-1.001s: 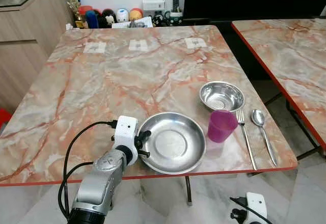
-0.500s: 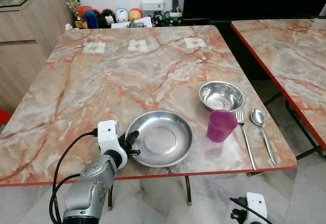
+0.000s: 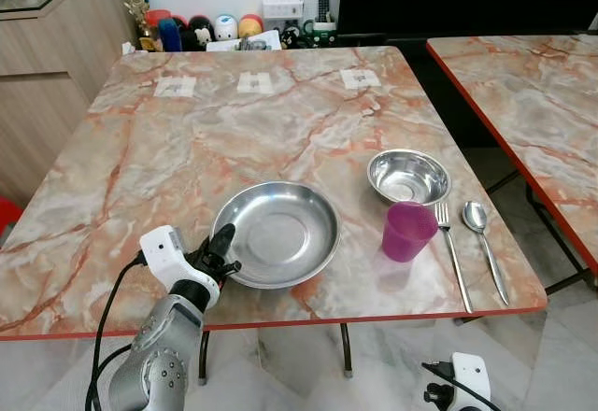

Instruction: Setting the table

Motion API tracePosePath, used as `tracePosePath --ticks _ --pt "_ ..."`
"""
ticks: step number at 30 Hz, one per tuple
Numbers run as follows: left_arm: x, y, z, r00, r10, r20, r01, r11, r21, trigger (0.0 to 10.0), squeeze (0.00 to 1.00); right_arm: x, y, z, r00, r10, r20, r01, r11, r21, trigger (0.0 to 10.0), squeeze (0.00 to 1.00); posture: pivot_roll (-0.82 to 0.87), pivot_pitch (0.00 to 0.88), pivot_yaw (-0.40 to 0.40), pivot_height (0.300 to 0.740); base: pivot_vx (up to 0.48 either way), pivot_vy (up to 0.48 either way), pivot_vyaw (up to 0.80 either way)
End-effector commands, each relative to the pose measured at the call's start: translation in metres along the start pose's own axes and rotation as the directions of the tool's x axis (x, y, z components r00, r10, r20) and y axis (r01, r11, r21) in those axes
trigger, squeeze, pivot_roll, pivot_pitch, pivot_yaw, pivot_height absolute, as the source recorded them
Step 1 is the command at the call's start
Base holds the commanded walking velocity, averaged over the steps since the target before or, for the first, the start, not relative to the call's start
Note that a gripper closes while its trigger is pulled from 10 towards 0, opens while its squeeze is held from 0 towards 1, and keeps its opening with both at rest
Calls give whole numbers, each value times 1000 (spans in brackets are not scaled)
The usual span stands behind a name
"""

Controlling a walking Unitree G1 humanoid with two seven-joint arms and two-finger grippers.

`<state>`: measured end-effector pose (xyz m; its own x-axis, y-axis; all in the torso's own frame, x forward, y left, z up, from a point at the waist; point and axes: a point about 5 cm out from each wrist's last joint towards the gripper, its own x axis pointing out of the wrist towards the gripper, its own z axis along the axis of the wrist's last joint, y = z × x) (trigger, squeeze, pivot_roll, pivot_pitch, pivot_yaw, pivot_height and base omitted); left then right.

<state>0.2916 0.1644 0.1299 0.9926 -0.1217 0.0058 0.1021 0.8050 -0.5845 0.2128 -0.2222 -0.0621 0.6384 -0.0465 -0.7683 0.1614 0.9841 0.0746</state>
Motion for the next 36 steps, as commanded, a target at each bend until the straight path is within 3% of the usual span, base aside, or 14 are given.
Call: tracePosePath --ticks 1,5,12,18,36 --pt "-4 -1 9 998 -11 60 12 1000 -18 10000 0 -2 -5 -6 1000 -13 -20 13 1000 -3 10000 0 84 78 -11 740 0 0 0" --pt "-7 0 12 995 -2 95 5 1000 -29 10000 0 -2 -5 -8 1000 -15 -23 15 1000 -4 10000 0 85 69 -11 740 0 0 0" --pt "-23 19 28 989 57 140 -74 989 126 10000 0 -3 -7 -9 1000 -18 -12 19 1000 16 10000 0 83 53 -12 740 0 0 0" --pt "-34 28 46 980 68 188 -104 976 190 10000 0 -3 -8 -8 1000 -11 -2 12 1000 16 10000 0 90 52 -17 740 0 0 0" --pt "-44 30 41 982 81 173 -117 972 205 10000 0 -2 -8 -2 1000 -10 7 10 1000 12 10000 0 101 101 -28 740 0 0 0"
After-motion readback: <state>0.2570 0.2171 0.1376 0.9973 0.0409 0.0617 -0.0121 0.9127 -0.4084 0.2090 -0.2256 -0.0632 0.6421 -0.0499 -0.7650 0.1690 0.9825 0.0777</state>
